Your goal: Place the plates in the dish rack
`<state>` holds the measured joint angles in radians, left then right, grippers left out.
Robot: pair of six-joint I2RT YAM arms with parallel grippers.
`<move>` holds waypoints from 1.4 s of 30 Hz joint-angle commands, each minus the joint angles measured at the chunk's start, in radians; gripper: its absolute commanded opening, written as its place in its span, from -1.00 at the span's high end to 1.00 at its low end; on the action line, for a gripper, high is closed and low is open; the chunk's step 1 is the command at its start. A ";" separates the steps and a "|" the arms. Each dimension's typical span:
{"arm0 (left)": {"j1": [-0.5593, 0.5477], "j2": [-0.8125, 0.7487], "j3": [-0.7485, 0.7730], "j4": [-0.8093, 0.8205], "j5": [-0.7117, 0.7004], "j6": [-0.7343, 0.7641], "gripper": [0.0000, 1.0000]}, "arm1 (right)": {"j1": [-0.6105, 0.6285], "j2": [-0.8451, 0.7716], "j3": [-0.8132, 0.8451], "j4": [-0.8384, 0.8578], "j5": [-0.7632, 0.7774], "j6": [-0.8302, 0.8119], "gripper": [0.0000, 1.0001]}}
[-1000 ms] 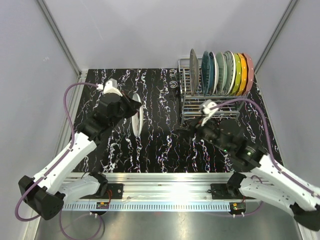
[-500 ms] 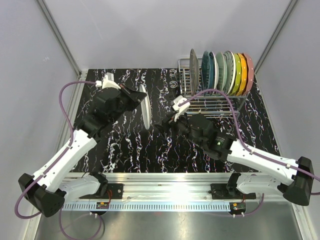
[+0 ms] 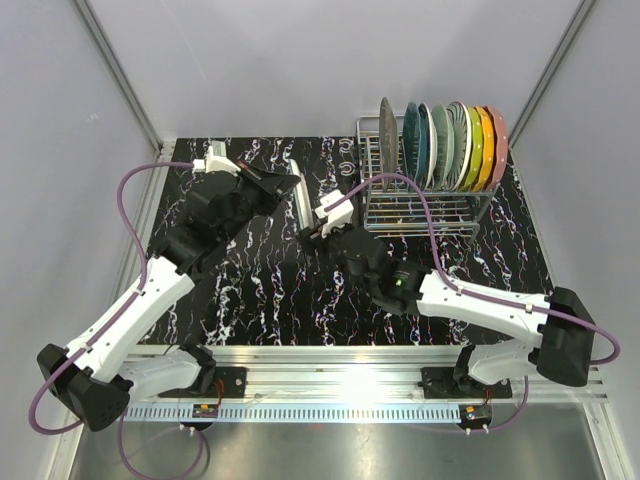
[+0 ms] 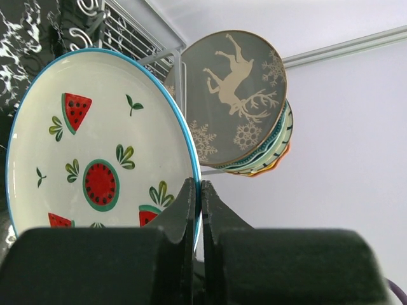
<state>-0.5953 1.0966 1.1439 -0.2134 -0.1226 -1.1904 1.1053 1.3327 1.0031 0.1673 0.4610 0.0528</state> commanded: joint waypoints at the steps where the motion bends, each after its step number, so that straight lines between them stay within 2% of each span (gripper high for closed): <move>1: -0.012 -0.026 0.071 0.209 0.018 -0.058 1.00 | 0.007 0.016 0.046 0.129 0.244 -0.025 -0.30; 3: -0.015 -0.027 0.071 0.210 0.005 -0.064 1.00 | 0.007 0.035 0.046 0.150 0.283 -0.048 -0.20; 5: -0.023 -0.018 0.059 0.210 -0.009 -0.086 1.00 | 0.007 0.052 0.058 0.161 0.300 -0.047 -0.01; 9: -0.031 0.019 0.019 0.318 0.021 -0.173 1.00 | 0.008 0.065 0.057 0.199 0.363 -0.093 0.37; 10: -0.032 0.040 0.028 0.330 0.031 -0.176 1.00 | 0.008 0.065 0.051 0.211 0.369 -0.102 0.48; 14: -0.035 0.078 0.063 0.325 0.061 -0.163 1.00 | 0.008 0.051 0.032 0.259 0.413 -0.134 0.71; 17: -0.035 0.083 0.065 0.318 0.060 -0.132 1.00 | 0.007 0.045 0.032 0.293 0.488 -0.163 1.00; 18: -0.035 0.083 0.065 0.318 0.061 -0.114 1.00 | 0.007 0.045 0.034 0.302 0.501 -0.168 1.00; 20: -0.035 0.086 0.066 0.310 0.061 -0.084 0.83 | 0.007 0.048 0.040 0.320 0.528 -0.191 1.00; 21: -0.035 0.086 0.074 0.298 0.058 -0.043 0.54 | 0.007 0.049 0.046 0.325 0.536 -0.194 1.00; 23: -0.034 0.092 0.102 0.266 0.058 0.009 0.32 | 0.008 0.052 0.051 0.328 0.550 -0.202 1.00; 24: -0.034 0.094 0.114 0.220 0.046 0.046 0.03 | 0.007 0.057 0.057 0.334 0.559 -0.202 1.00; 28: -0.024 0.118 0.220 0.111 0.046 0.139 -0.55 | 0.005 0.059 0.071 0.348 0.597 -0.215 1.00; 31: -0.021 0.111 0.257 0.048 0.017 0.207 -0.82 | -0.005 0.059 0.094 0.351 0.616 -0.222 1.00; 32: -0.020 0.105 0.263 0.037 0.008 0.225 -0.98 | -0.015 0.059 0.101 0.350 0.617 -0.225 1.00; 38: -0.009 0.027 0.306 -0.131 -0.110 0.432 -0.98 | -0.077 0.063 0.201 0.318 0.622 -0.246 1.00; 42: -0.009 -0.105 0.206 -0.169 -0.267 0.622 -0.98 | -0.137 0.075 0.314 0.296 0.631 -0.310 1.00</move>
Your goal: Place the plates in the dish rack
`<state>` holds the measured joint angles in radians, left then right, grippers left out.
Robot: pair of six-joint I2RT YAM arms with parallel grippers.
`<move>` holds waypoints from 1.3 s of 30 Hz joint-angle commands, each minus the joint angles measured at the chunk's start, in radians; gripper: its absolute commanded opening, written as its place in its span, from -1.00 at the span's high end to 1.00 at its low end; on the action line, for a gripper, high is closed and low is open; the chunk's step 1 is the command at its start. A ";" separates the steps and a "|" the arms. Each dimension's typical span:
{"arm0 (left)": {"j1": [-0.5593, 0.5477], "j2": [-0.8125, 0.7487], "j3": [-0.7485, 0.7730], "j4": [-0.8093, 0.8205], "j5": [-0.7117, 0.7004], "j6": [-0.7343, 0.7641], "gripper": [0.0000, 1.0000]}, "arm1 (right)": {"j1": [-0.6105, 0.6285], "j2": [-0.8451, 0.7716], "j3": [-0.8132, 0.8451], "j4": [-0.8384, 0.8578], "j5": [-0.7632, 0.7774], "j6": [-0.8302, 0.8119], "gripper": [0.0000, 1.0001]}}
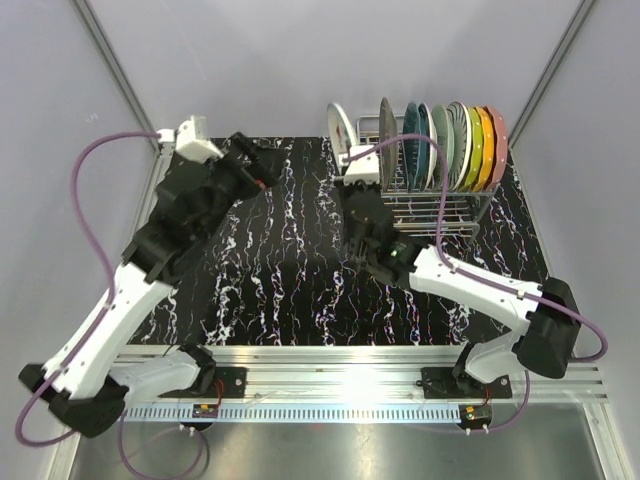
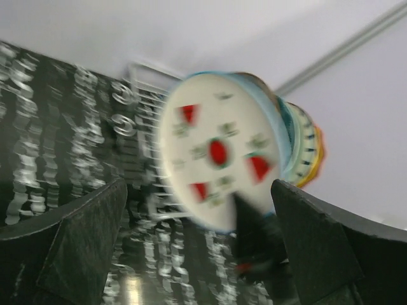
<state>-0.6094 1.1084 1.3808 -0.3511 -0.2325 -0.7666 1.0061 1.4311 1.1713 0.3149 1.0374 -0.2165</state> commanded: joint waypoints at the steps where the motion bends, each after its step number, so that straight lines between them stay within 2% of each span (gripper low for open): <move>1: 0.005 -0.171 -0.082 -0.035 -0.180 0.223 -0.98 | -0.049 -0.017 0.165 0.145 0.058 -0.070 1.00; 5: 0.004 -0.269 -0.187 -0.040 -0.263 0.335 -0.98 | -0.083 0.031 0.249 0.148 0.065 -0.139 1.00; 10: 0.005 -0.330 -0.319 -0.035 -0.266 0.443 -0.98 | -0.104 0.098 0.307 0.204 0.082 -0.266 1.00; 18: 0.005 -0.427 -0.480 0.040 -0.280 0.576 -0.98 | -0.136 0.147 0.376 0.083 0.073 -0.245 1.00; 29: 0.005 -0.435 -0.503 0.043 -0.262 0.579 -0.98 | -0.167 0.137 0.334 0.067 0.076 -0.247 1.00; 39: 0.005 -0.424 -0.505 0.032 -0.260 0.581 -0.98 | -0.212 0.147 0.309 -0.022 0.056 -0.120 1.00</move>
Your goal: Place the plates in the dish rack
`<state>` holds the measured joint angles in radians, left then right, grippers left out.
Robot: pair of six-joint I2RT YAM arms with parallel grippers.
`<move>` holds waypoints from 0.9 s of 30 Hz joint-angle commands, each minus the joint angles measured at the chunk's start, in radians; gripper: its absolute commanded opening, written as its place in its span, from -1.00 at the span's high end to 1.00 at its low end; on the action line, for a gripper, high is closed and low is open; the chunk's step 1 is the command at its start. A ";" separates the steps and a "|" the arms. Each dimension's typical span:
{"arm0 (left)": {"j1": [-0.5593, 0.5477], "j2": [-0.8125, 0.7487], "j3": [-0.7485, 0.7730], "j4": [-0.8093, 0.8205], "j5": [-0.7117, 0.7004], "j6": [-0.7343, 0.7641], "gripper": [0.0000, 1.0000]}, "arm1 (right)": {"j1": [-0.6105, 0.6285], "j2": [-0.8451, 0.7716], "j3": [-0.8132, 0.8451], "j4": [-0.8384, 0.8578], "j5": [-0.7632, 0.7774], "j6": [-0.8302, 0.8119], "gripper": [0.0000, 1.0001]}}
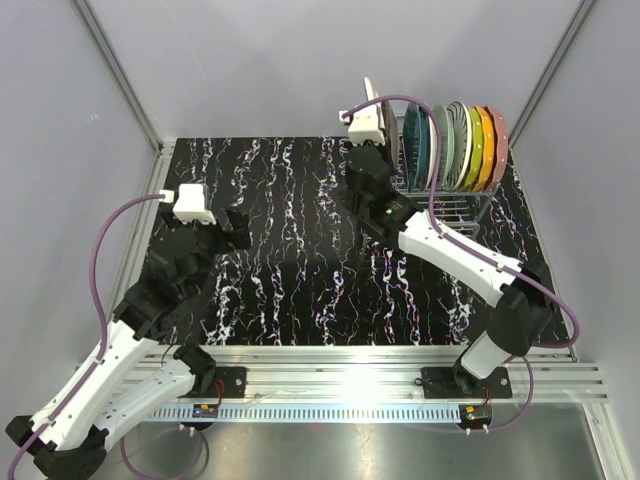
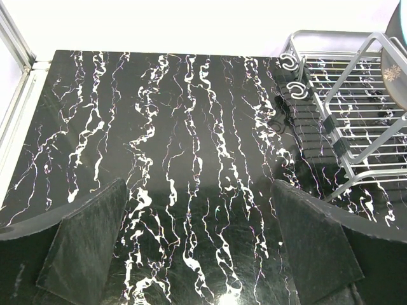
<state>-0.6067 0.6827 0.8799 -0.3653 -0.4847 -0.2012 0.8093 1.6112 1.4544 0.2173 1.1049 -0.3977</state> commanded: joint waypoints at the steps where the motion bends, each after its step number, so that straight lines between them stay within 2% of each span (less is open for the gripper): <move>1: 0.002 0.002 -0.002 0.046 -0.008 0.019 -0.98 | -0.018 -0.030 0.026 0.070 -0.014 0.071 1.00; 17: 0.002 0.009 -0.001 0.034 -0.002 0.013 -0.98 | -0.025 0.000 0.017 -0.096 -0.037 0.305 0.99; 27: 0.002 0.017 -0.001 0.028 0.017 0.008 -0.98 | -0.025 -0.008 -0.002 -0.137 -0.045 0.364 0.60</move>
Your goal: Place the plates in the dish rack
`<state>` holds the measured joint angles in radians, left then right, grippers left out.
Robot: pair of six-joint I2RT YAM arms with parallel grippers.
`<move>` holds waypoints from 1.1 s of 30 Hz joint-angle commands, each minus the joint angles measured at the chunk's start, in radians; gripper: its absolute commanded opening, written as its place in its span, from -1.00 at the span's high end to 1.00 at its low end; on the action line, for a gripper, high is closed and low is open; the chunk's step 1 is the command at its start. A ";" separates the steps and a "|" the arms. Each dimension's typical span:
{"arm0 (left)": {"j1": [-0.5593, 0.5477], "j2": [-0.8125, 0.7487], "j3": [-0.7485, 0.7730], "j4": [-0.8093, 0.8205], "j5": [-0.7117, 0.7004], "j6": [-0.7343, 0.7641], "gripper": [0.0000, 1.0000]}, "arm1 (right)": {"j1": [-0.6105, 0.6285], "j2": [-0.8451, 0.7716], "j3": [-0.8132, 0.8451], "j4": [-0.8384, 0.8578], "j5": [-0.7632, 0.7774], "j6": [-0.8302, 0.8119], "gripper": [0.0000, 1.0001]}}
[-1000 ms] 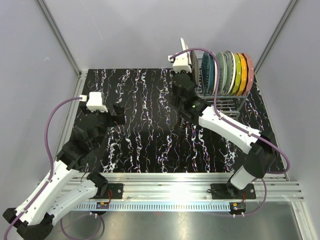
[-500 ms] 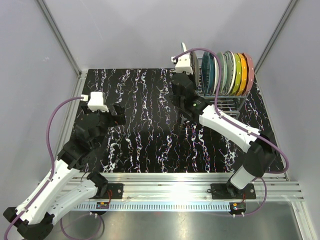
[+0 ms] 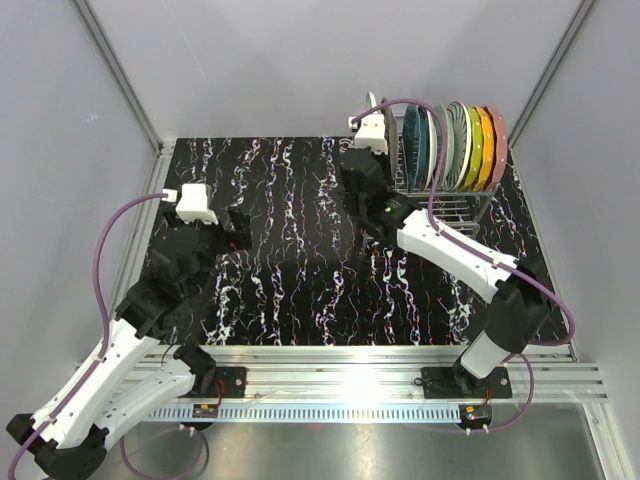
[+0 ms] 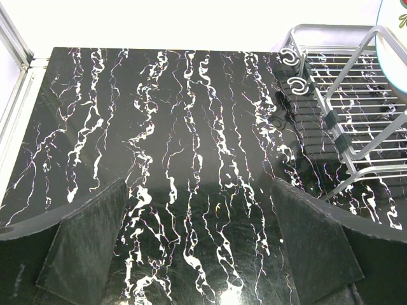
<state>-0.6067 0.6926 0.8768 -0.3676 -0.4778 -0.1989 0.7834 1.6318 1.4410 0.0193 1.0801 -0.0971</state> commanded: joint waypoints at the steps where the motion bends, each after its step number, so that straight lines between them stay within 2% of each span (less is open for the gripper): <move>1: 0.002 0.007 0.002 0.032 0.011 0.006 -0.98 | 0.001 -0.029 0.013 0.059 -0.022 0.065 0.58; 8: 0.002 0.010 0.002 0.029 0.013 0.004 -0.98 | 0.001 -0.038 0.022 0.039 -0.029 0.085 0.34; 15: 0.002 0.015 0.002 0.027 0.019 0.004 -0.98 | 0.001 -0.047 0.030 0.016 -0.043 0.091 0.30; 22: 0.002 0.021 0.007 0.025 0.022 0.006 -0.98 | 0.002 -0.084 0.055 -0.005 -0.063 0.091 0.08; 33: 0.002 0.038 0.013 0.013 0.025 0.004 -0.98 | 0.002 -0.139 0.096 -0.047 -0.089 0.071 -0.06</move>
<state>-0.6067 0.7231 0.8764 -0.3695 -0.4667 -0.1993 0.7891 1.5532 1.4879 -0.0086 0.9691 -0.0219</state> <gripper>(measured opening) 0.988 0.525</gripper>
